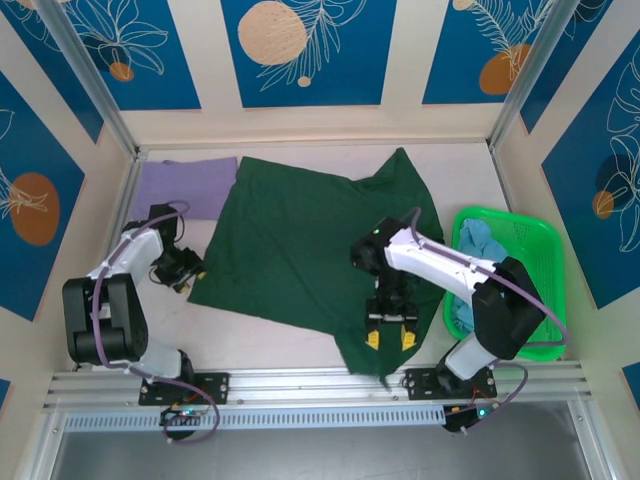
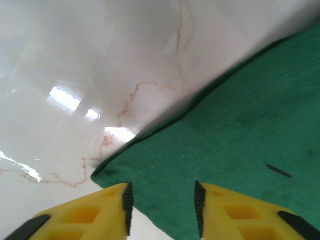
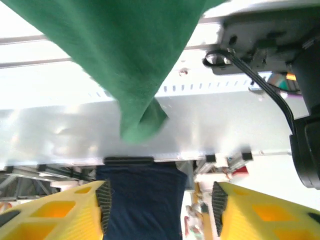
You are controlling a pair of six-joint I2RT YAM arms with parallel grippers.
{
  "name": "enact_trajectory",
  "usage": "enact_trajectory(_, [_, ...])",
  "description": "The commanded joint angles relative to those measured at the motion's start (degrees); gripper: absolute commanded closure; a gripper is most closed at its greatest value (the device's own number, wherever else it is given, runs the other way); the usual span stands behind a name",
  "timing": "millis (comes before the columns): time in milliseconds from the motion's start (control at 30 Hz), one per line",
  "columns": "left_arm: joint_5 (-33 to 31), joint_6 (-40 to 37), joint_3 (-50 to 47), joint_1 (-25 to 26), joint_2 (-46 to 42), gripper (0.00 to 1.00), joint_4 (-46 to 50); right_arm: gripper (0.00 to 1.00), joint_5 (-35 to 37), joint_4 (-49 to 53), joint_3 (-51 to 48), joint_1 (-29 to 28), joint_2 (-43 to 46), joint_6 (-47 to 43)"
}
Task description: Fold and stack the t-shirts
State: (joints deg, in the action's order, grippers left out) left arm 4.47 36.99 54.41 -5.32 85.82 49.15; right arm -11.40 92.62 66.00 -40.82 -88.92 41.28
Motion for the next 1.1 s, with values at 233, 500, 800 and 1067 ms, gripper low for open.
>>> enact_trajectory(233, [-1.81, -2.27, 22.23, 15.05, 13.52, 0.42, -0.51, 0.33, 8.03, -20.64, 15.47, 26.01, -6.09, 12.72])
enact_trajectory(500, [-0.87, -0.98, 41.72, 22.43, 36.75, 0.46, 1.43, 0.42, 22.43, -25.78, 37.43, 31.79, -32.95, 17.25])
enact_trajectory(800, [-2.61, 3.04, 45.37, 22.64, 44.19, 0.45, 2.33, 0.4, 21.68, -21.07, 62.31, 31.45, -55.18, 20.99])
enact_trajectory(1067, [-2.01, 9.39, 44.87, 20.74, 43.35, 0.42, -0.78, 0.48, 14.66, -23.67, 83.6, 33.68, -70.69, 21.05])
